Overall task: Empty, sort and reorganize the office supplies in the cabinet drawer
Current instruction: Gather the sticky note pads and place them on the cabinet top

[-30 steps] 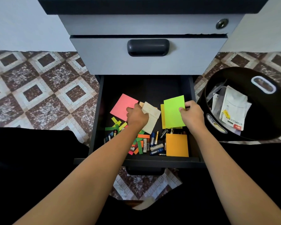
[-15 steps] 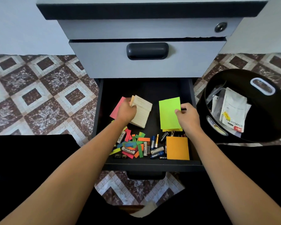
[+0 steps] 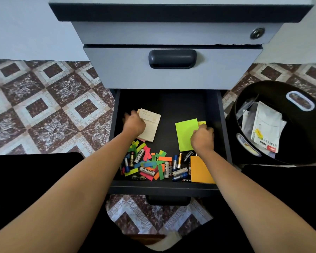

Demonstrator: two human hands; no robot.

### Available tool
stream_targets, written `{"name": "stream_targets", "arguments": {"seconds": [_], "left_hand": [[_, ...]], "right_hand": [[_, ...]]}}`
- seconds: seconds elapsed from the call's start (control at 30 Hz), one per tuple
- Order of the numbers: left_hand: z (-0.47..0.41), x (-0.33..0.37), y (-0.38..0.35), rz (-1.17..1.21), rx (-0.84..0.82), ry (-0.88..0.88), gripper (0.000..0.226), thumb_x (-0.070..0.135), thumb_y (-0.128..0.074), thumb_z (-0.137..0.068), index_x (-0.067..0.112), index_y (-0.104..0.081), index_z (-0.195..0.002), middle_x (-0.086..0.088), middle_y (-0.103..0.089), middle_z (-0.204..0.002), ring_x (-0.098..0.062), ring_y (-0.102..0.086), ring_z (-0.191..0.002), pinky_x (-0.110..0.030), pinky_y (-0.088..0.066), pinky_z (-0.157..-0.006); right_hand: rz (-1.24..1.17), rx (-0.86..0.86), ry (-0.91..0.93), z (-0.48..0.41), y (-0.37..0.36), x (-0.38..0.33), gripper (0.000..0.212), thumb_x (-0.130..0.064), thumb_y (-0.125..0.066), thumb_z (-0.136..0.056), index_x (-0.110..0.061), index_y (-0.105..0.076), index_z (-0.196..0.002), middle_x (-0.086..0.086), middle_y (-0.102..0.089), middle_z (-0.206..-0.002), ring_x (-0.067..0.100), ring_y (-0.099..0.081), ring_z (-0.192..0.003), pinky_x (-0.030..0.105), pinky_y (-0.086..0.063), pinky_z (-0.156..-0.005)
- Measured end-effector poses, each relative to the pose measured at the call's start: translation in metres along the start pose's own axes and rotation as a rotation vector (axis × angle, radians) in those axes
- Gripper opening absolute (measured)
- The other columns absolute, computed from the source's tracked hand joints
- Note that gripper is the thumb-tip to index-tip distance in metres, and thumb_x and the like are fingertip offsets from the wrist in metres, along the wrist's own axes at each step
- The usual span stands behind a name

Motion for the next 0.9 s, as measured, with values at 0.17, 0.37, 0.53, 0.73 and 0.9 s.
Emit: {"name": "stream_targets", "arguments": {"seconds": [0.17,0.37,0.53,0.73,0.9], "left_hand": [[-0.002,0.001,-0.002,-0.006,-0.031,-0.012,0.041,0.019,-0.044,-0.096,0.003,-0.032,-0.132,-0.025,-0.039,-0.135,-0.04,-0.039,-0.124,-0.041,-0.036,-0.098],[0.003,0.006,0.002,0.091,0.013,-0.054,0.039,0.02,-0.048,-0.094,0.01,-0.036,-0.13,-0.014,-0.052,-0.125,-0.034,-0.045,-0.117,-0.039,-0.04,-0.089],[0.007,0.005,0.0,0.353,-0.014,-0.007,0.034,0.012,-0.045,-0.095,0.006,-0.036,-0.128,-0.014,-0.054,-0.123,-0.03,-0.052,-0.112,-0.032,-0.042,-0.08],[0.011,0.006,-0.012,0.513,-0.035,0.086,0.037,0.009,-0.044,-0.097,0.007,-0.032,-0.132,-0.014,-0.053,-0.126,-0.029,-0.054,-0.114,-0.032,-0.044,-0.08],[0.019,0.018,-0.023,0.565,-0.044,0.093,0.039,0.003,-0.043,-0.096,0.005,-0.04,-0.135,-0.013,-0.053,-0.132,-0.028,-0.05,-0.122,-0.028,-0.042,-0.084]], "right_hand": [[0.109,-0.003,0.04,-0.006,-0.001,-0.003,0.033,-0.015,-0.043,-0.099,-0.002,-0.044,-0.13,0.026,-0.041,-0.128,0.04,-0.042,-0.117,0.042,-0.042,-0.092],[-0.135,-0.021,0.026,-0.019,0.003,-0.005,0.028,-0.017,-0.049,-0.097,-0.007,-0.051,-0.122,0.022,-0.053,-0.118,0.036,-0.054,-0.105,0.035,-0.044,-0.075],[-0.372,-0.011,0.048,-0.026,0.014,-0.011,0.018,-0.01,-0.047,-0.096,-0.003,-0.053,-0.113,0.018,-0.061,-0.106,0.026,-0.055,-0.086,0.029,-0.038,-0.065],[-0.558,0.003,-0.018,-0.032,0.023,-0.009,0.027,-0.005,-0.046,-0.097,-0.005,-0.048,-0.124,0.013,-0.059,-0.108,0.016,-0.051,-0.072,0.027,-0.043,-0.062],[-0.693,-0.002,-0.075,-0.032,0.021,-0.011,0.033,-0.005,-0.048,-0.095,-0.009,-0.052,-0.128,0.012,-0.061,-0.118,0.019,-0.055,-0.09,0.035,-0.05,-0.083]]}}
Point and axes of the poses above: each hand's wrist, its own z-axis away from the middle knuckle, its own y-axis out of the back of the hand, x = y × z, the point moved 8 cm from there along -z, towards the middle knuckle
